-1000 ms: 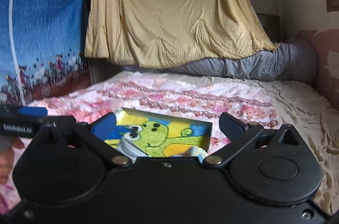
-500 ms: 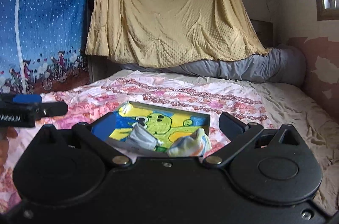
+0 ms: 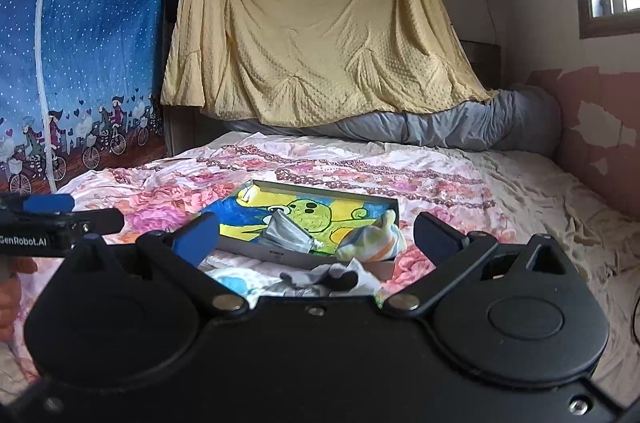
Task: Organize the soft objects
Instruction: 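Withdraw both open tools from the tray back toward the pile, then reach the right tool toward the white cloth while the left tool approaches the orange rubber item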
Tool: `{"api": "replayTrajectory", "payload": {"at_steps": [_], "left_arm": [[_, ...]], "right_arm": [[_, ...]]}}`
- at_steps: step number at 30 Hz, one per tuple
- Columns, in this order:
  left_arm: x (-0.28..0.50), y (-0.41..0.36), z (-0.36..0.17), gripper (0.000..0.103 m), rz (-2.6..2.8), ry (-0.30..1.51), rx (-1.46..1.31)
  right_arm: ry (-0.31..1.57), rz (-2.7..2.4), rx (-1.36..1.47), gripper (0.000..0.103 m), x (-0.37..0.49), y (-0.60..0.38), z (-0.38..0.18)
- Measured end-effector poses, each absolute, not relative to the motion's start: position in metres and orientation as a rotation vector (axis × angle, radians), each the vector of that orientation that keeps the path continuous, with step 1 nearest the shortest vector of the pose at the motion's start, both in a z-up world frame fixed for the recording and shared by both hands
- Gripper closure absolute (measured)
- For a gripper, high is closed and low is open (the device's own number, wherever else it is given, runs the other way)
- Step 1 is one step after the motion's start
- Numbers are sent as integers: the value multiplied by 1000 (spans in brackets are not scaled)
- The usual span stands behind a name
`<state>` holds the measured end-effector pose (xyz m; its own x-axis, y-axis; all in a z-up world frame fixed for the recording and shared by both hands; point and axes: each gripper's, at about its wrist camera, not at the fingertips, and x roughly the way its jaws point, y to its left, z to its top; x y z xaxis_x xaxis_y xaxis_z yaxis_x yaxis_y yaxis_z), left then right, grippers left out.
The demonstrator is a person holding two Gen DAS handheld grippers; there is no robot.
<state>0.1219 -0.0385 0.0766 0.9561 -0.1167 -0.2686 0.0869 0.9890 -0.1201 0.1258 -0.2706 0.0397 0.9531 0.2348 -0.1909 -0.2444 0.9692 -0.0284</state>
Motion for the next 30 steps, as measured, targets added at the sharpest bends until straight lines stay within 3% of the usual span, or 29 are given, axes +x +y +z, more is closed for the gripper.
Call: {"api": "replayTrajectory", "payload": {"at_steps": [30], "left_arm": [[90,1,3,1,-125,386,-183]], "right_arm": [[348,217,-113,0,117,-236,-12]]}}
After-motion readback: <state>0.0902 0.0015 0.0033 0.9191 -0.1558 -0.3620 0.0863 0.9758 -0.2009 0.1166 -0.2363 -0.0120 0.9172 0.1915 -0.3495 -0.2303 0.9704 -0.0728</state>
